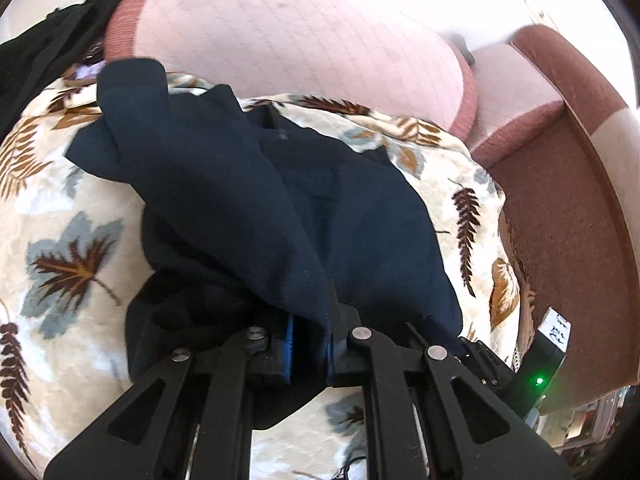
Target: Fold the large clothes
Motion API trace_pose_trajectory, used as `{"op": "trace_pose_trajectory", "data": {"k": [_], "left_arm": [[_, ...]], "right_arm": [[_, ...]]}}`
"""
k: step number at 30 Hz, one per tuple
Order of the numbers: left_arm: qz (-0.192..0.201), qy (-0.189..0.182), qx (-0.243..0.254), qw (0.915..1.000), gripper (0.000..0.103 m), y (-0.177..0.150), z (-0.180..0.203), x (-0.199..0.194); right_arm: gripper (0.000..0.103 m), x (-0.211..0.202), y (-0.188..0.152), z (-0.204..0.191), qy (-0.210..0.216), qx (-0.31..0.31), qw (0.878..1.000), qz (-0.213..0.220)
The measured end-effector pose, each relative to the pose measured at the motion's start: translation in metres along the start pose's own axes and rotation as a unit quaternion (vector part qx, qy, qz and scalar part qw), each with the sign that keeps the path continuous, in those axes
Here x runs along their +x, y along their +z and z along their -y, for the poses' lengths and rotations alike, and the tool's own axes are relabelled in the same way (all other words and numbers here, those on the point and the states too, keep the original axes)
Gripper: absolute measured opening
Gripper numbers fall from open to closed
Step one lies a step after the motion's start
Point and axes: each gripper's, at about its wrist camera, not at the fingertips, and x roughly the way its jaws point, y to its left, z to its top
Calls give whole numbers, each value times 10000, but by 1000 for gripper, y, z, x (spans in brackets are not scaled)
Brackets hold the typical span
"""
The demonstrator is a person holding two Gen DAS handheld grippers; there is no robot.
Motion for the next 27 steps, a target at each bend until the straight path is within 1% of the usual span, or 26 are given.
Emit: {"op": "trace_pose_trajectory", "data": {"k": [5, 10, 13, 16, 18, 19, 21, 22, 23, 25, 27], "left_arm": [[-212, 49, 226, 9995, 8, -3, 34, 33], [-540, 299, 551, 9966, 8, -12, 66, 76], [-708, 368, 570, 9952, 8, -13, 70, 93], [-839, 368, 549, 9943, 10, -14, 68, 100], [-882, 276, 544, 9942, 13, -14, 67, 99], [-890, 245, 548, 9942, 16, -14, 68, 98], [-874, 123, 651, 9940, 27, -17, 71, 90], [-888, 18, 722, 9934, 38, -20, 72, 84], [-871, -35, 785, 9931, 43, -22, 74, 78], [-662, -153, 937, 9933, 43, -27, 72, 54], [-440, -300, 901, 9945, 44, -30, 60, 30]], "right_arm": [[38, -3, -10, 31, -89, 243, 9997, -41], [38, -2, -15, 54, -24, 482, 9988, -100], [38, 0, -15, 62, 39, 596, 9981, -115], [38, 2, -17, 66, 100, 698, 9974, -135], [38, 2, -17, 67, 121, 744, 9971, -138], [38, 2, -17, 67, 113, 744, 9971, -136], [38, 4, -17, 66, 82, 722, 9973, -142], [39, 3, -18, 65, 71, 721, 9973, -141], [39, 4, -17, 65, 67, 725, 9973, -136], [39, 3, -16, 66, 94, 762, 9970, -119], [39, 1, -16, 68, 132, 836, 9964, -79]]}}
